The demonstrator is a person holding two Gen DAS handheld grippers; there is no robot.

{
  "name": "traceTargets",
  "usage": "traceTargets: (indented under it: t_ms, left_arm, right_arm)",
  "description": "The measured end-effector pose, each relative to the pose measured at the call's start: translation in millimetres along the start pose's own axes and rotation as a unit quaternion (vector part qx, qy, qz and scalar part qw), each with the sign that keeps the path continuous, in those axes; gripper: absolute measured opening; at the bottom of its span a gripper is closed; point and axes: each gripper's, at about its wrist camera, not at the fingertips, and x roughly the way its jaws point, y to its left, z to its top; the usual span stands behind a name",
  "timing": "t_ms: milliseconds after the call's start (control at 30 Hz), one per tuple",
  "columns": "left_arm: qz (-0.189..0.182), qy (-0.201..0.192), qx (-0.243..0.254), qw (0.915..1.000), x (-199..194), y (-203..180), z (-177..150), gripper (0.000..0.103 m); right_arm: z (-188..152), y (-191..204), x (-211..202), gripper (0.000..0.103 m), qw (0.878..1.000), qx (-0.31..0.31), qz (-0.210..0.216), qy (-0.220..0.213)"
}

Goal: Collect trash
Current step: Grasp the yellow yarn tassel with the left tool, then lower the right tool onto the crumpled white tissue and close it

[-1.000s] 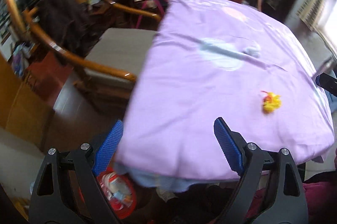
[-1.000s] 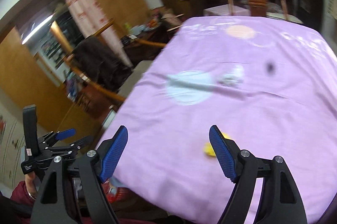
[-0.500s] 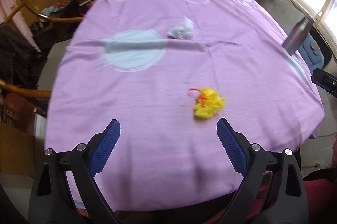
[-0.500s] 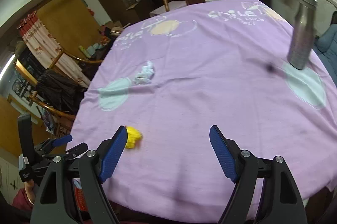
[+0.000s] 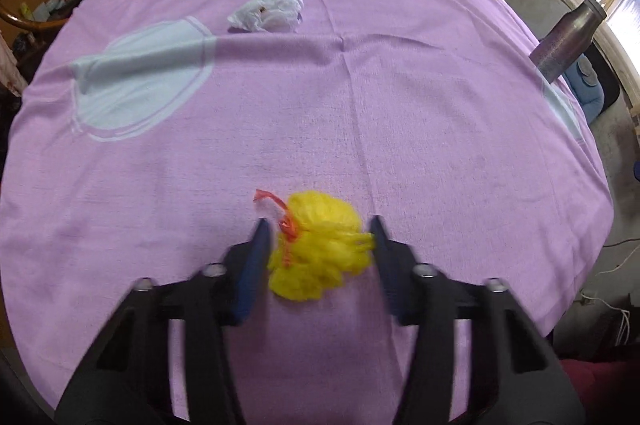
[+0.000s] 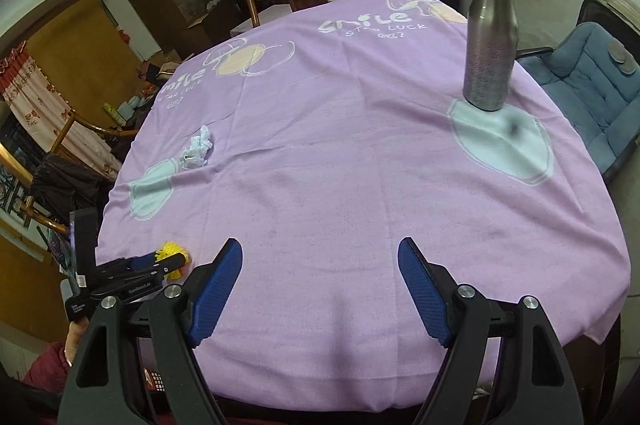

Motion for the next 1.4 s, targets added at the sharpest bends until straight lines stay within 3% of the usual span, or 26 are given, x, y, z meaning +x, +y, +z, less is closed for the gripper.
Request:
traceTargets:
  t_ms: [200,367,500,633,833,933,1133,1400]
  left_arm:
    - [0.025,-0.032,-0.009,0.9991,-43,15,-10,0.037]
    - [0.076,-0.052,-0.079,0.9926,-94,58,-30,0.037]
    - [0.122,-0.058,-0.153,0.9789,-134,98,-57,0.037]
    - [0.163,-0.058,-0.223,0.9593,-165,123,-90,0.037]
    - [0.205,-0.058,-0.282,0.9354,-194,134,-128,0.037]
    - [0.217,-0.059,-0.297,0.9282,-200,137,-136,0.037]
    - [0.231,-0.061,-0.287,0.9277,-201,134,-132,0.037]
    - [0.213,-0.066,-0.234,0.9464,-188,124,-105,0.037]
  right_arm:
    - [22,34,34,0.079,0.998,-0.042,0.045,0.020]
    - [59,94,93,0.079,0.989,-0.099,0.100,0.036]
    - [87,137,148,0.079,0.983,-0.133,0.117,0.052]
    - [104,175,197,0.079,0.979,-0.157,0.115,0.065]
    - [108,205,244,0.079,0.972,-0.189,0.109,0.082]
    - [109,213,252,0.079,0.970,-0.206,0.099,0.081]
    - [115,209,256,0.079,0.972,-0.196,0.097,0.081]
    - [114,197,240,0.079,0.975,-0.188,0.089,0.073]
